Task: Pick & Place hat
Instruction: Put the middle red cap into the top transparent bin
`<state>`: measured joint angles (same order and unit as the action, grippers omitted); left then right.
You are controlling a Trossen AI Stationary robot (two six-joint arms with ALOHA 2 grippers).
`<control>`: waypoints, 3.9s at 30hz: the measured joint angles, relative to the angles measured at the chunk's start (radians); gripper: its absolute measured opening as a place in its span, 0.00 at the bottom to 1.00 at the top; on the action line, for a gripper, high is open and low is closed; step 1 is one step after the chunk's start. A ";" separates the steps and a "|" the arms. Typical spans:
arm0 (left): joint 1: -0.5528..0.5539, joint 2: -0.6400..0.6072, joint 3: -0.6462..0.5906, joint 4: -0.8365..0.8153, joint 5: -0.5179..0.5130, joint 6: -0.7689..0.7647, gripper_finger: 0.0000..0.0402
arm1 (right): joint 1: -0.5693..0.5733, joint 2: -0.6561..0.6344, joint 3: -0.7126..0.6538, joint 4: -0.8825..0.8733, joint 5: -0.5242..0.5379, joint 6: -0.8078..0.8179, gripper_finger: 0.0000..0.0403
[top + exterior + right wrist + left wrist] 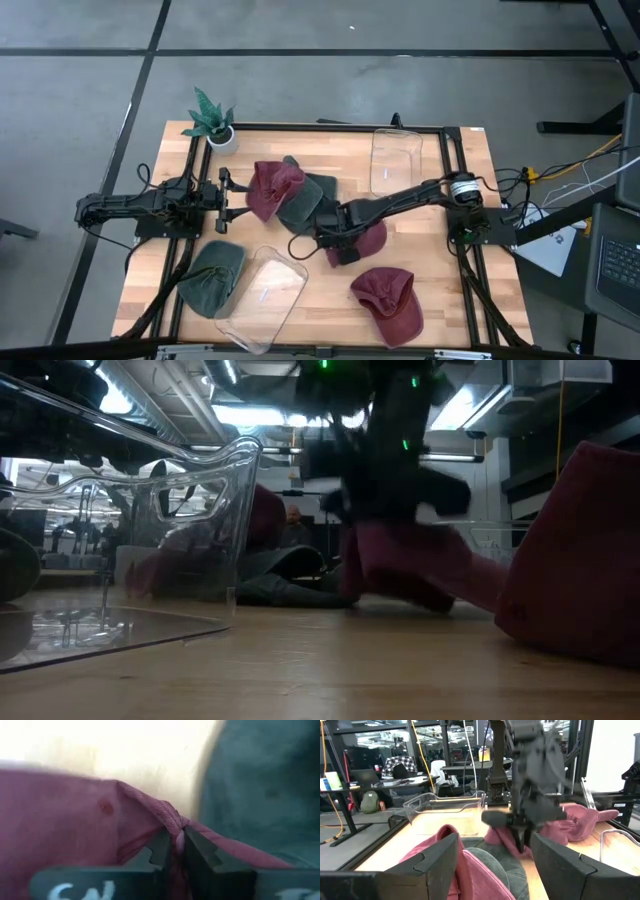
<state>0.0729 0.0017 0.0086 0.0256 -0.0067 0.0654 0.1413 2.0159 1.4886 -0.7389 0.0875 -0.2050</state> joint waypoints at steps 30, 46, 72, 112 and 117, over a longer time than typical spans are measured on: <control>0.000 0.000 0.000 0.000 0.000 0.000 0.61 | -0.022 -0.350 0.054 -0.056 -0.001 0.317 0.09; 0.000 0.000 0.000 0.000 0.000 0.000 0.61 | -0.022 -0.514 0.054 0.045 -0.060 0.198 0.10; 0.000 0.000 0.000 0.000 0.000 0.000 0.61 | -0.035 -0.724 0.054 -0.023 -0.065 -0.066 0.10; 0.000 0.000 0.000 0.000 0.000 0.000 0.61 | -0.356 -0.802 0.054 -0.100 -0.114 -0.069 0.11; 0.000 0.000 0.000 0.000 0.000 0.000 0.61 | -0.428 -0.802 0.054 -0.100 -0.114 -0.065 0.11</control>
<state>0.0729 0.0017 0.0085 0.0255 -0.0068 0.0654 -0.2867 1.2140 1.5425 -0.8393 -0.0267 -0.2695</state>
